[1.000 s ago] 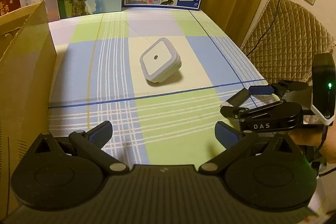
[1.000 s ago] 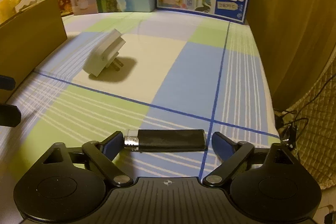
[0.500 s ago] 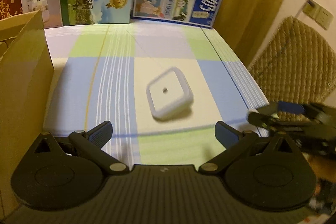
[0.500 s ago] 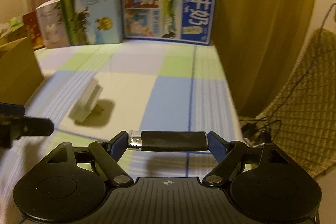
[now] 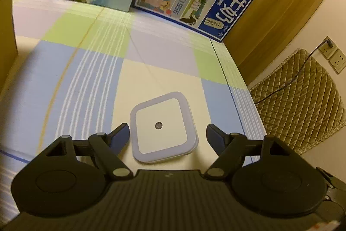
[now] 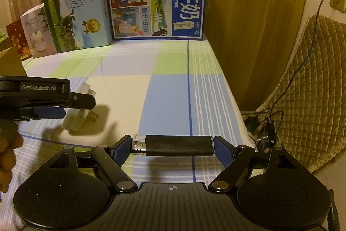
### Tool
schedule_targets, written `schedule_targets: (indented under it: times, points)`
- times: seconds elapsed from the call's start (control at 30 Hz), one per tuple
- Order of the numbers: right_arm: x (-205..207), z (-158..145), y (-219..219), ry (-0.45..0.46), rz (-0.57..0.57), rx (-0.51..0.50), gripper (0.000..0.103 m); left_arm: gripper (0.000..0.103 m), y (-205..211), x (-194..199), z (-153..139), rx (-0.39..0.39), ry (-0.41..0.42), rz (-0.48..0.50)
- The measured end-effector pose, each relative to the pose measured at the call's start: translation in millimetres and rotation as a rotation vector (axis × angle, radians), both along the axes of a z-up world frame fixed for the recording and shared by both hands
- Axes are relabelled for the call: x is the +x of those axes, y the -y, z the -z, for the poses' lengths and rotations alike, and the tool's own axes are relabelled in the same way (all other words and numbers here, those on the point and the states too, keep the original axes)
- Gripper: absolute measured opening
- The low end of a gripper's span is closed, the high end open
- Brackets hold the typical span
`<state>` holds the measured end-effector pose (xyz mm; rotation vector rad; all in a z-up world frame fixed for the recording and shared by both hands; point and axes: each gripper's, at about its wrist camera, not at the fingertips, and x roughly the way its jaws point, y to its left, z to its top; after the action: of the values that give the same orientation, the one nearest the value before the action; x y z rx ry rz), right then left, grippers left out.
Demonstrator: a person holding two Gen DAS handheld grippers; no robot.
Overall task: Organize objects
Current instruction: 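Lift the USB stick with the right tool while the left tool grasps the white night light, then carry the USB stick and night light in both tools over the cardboard box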
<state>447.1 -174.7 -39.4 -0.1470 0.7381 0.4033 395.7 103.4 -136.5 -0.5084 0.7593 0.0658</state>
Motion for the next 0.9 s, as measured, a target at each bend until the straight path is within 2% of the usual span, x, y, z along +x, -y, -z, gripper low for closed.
schedule_targets:
  times: [0.03,0.1,0.23,0.43,0.63,0.9]
  points:
    - [0,1,0,-0.002,0.003,0.0,0.078,0.071,-1,1,2,-0.01,-0.006,-0.001]
    - [1,2,1,-0.008,0.005,0.001,0.078,0.062,-2,4,7,-0.018,-0.023,-0.007]
    - [0,2,3,-0.022,0.015,0.011,0.078,0.062,1,1,7,-0.006,-0.035,-0.01]
    - [-6,-2,10,-0.032,0.04,0.015,0.078,0.061,25,-24,-8,0.092,-0.057,0.042]
    - [-25,-18,18,-0.031,0.075,0.035,0.078,0.061,42,-64,-31,0.129,-0.054,0.057]
    - [-67,-60,22,-0.016,0.109,0.079,0.078,0.061,52,-120,-79,0.177,-0.018,0.051]
